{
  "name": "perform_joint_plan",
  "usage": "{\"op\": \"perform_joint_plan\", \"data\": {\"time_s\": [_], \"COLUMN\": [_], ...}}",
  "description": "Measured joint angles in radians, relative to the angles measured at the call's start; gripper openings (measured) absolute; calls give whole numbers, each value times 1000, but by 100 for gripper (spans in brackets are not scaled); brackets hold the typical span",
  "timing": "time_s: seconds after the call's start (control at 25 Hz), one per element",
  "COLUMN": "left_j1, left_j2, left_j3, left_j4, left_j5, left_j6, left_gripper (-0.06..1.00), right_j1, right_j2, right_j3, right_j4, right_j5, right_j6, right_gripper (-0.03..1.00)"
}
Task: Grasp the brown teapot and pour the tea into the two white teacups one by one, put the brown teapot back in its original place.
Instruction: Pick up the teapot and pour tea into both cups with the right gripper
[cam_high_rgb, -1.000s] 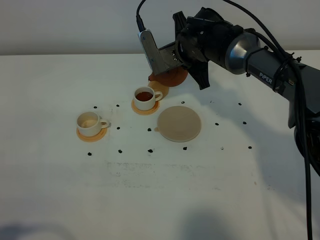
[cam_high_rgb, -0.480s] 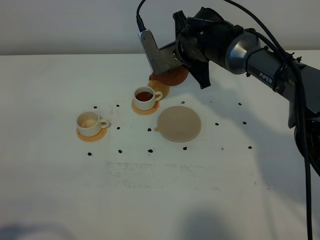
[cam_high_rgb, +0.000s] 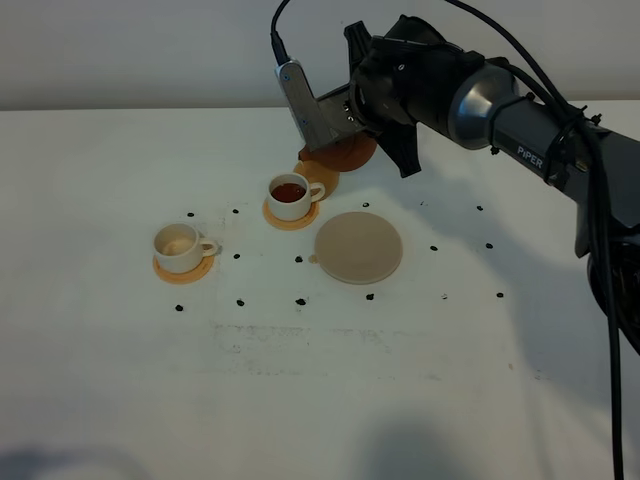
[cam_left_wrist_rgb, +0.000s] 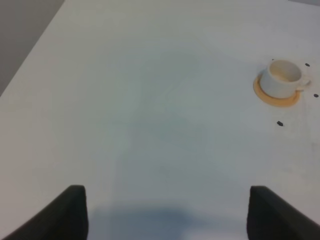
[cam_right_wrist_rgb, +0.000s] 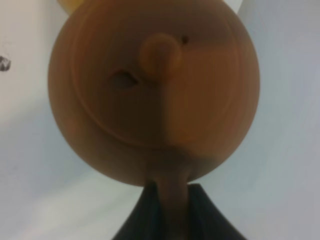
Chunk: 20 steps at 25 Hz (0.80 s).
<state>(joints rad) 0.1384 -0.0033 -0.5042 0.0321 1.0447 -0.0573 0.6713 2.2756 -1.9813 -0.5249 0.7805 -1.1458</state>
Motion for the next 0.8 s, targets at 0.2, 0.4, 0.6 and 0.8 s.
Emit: {"op": "perform_joint_plan", "data": {"time_s": [0.2, 0.4, 0.6, 0.8], "left_j1": [0, 0, 0, 0], "left_j2": [0, 0, 0, 0], "left_j3": [0, 0, 0, 0], "left_j4": [0, 0, 0, 0], "left_j5": [0, 0, 0, 0], "left_j6": [0, 0, 0, 0], "left_gripper": [67, 67, 67, 67], "right_j1": [4, 4, 3, -19], "right_j2": [0, 0, 0, 0], "right_j3": [0, 0, 0, 0], "right_j4": [0, 27, 67, 147], "right_j5": [6, 13, 14, 12], "right_j6": [0, 1, 15, 44], "right_gripper": [9, 9, 9, 9]}}
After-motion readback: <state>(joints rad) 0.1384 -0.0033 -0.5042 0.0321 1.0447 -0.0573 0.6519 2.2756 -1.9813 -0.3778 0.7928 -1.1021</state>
